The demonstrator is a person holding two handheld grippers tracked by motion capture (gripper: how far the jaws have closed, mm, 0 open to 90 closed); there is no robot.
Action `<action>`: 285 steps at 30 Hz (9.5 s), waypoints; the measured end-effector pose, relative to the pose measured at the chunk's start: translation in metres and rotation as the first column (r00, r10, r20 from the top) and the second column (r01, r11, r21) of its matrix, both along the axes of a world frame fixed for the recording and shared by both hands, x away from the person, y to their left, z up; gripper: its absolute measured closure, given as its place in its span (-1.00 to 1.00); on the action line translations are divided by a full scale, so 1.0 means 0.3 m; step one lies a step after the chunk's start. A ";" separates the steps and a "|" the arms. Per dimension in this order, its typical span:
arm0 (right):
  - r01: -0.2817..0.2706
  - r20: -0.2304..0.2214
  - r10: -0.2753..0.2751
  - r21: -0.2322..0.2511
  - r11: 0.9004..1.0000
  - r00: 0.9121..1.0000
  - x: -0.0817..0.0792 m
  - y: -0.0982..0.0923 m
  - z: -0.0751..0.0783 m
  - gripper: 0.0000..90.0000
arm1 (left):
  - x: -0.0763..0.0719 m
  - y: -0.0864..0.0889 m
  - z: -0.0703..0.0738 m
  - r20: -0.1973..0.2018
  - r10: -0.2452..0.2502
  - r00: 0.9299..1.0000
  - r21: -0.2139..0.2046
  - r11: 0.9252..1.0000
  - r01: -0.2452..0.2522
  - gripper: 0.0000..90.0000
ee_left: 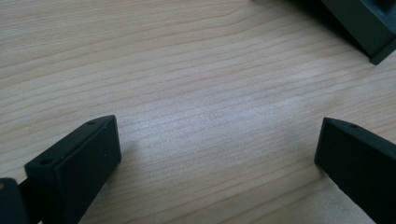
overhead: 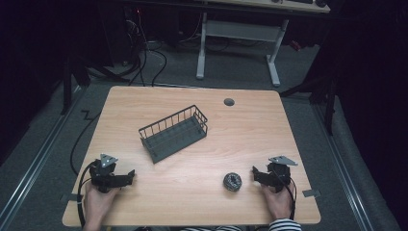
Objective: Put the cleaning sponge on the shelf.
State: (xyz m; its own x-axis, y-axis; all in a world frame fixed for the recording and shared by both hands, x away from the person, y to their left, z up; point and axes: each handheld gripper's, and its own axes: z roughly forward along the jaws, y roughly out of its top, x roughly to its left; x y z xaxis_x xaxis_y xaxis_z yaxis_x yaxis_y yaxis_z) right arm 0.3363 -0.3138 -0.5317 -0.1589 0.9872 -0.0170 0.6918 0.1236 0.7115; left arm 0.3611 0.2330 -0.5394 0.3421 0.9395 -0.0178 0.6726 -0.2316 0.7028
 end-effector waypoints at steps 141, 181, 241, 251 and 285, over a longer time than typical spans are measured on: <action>-0.013 0.014 0.013 -0.001 1.000 1.000 -0.008 0.005 0.002 -0.44 | 0.208 -0.323 0.289 0.020 -0.153 0.988 -0.218 0.964 0.153 -0.60; -0.102 0.002 0.102 0.004 0.995 0.995 -0.028 -0.015 0.009 -0.42 | 0.001 -0.024 0.010 0.033 -0.016 0.999 -0.046 0.999 0.017 -0.53; -0.508 0.034 0.507 0.045 0.860 0.861 -0.125 0.248 0.075 -0.08 | -0.002 -0.042 0.005 0.042 0.001 0.999 -0.010 1.000 -0.001 -0.59; -0.522 0.053 0.519 0.054 0.852 0.853 -0.125 0.244 0.107 0.08 | -0.002 -0.042 0.005 0.042 0.000 0.999 -0.011 1.000 0.000 -0.59; -0.607 0.142 0.594 0.075 0.791 0.792 0.116 0.330 0.414 0.20 | -0.003 -0.043 0.005 0.043 -0.007 0.999 -0.011 1.000 0.007 -0.58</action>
State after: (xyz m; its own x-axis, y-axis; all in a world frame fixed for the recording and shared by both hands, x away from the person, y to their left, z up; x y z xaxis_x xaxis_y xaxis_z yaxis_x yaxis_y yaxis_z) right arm 0.3712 -0.2149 -0.4074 -0.7240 0.6890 0.0346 0.4242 0.4051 0.8099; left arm 0.3603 0.2200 -0.5378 0.3492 0.9370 -0.0135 0.6399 -0.2279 0.7339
